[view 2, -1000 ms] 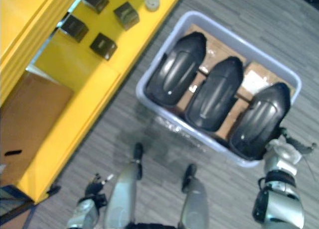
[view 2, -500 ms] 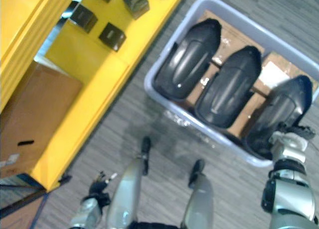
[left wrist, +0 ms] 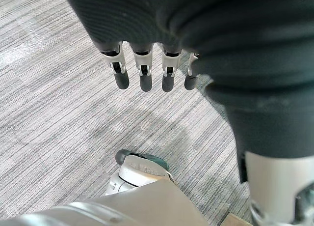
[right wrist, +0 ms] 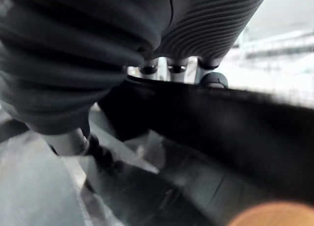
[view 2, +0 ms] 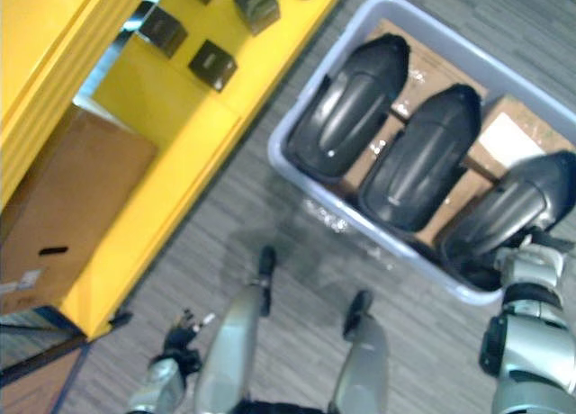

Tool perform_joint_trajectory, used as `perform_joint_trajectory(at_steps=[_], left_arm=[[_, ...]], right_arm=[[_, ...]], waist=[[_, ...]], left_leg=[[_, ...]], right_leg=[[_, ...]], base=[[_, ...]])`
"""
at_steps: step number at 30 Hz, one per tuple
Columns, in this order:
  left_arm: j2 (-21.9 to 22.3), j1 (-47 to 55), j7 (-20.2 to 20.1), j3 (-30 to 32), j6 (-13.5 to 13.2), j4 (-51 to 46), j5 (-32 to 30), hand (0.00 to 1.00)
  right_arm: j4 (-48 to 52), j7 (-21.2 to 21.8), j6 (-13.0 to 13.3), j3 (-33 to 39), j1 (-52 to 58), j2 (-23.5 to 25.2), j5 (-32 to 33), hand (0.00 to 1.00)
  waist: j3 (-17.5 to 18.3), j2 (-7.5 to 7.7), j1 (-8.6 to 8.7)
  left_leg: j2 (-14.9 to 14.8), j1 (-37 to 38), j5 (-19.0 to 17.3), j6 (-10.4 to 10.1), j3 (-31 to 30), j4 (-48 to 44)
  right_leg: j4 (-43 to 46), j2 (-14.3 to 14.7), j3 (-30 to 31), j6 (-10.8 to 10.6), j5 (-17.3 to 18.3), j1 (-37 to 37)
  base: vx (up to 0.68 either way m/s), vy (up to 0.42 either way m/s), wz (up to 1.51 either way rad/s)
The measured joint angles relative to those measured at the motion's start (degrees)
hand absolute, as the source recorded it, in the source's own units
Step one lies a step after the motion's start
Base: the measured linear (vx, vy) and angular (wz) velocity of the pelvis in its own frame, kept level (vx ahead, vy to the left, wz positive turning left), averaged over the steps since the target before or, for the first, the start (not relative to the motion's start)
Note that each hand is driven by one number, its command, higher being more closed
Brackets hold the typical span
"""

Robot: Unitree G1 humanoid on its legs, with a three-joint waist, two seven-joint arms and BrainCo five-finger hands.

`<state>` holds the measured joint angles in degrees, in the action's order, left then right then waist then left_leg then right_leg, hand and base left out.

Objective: Walk over and take plastic housings, then place them on the shelf

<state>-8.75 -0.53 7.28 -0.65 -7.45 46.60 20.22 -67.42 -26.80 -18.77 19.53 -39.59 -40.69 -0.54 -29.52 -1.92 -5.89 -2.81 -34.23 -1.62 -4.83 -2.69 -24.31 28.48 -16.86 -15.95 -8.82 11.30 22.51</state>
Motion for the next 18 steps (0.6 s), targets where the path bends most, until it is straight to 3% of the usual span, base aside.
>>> perform_joint_trajectory(at_steps=[11,18], left_arm=[[-0.8,-1.1,-2.0,-0.2,0.0,-0.9,0.0,0.00],[-1.7,-2.3,-1.2,-2.3,0.3,-3.8,0.2,0.00]], right_arm=[[1.0,0.3,-1.2,-0.1,0.8,-0.3,-0.4,1.00],[8.5,-5.3,0.7,0.0,3.4,-0.3,-0.3,1.00]], waist=[[0.0,0.00,0.43],[-0.1,0.15,1.25]], left_leg=[[-3.5,-1.1,-2.7,0.5,3.2,-4.3],[-4.4,0.2,-2.7,0.5,4.0,-4.0]], right_leg=[[-1.8,3.0,3.2,-0.1,-1.7,0.5],[-2.2,3.7,4.1,0.0,-2.4,0.0]], base=[[0.02,0.004,-0.20],[0.00,-0.006,-0.09]])
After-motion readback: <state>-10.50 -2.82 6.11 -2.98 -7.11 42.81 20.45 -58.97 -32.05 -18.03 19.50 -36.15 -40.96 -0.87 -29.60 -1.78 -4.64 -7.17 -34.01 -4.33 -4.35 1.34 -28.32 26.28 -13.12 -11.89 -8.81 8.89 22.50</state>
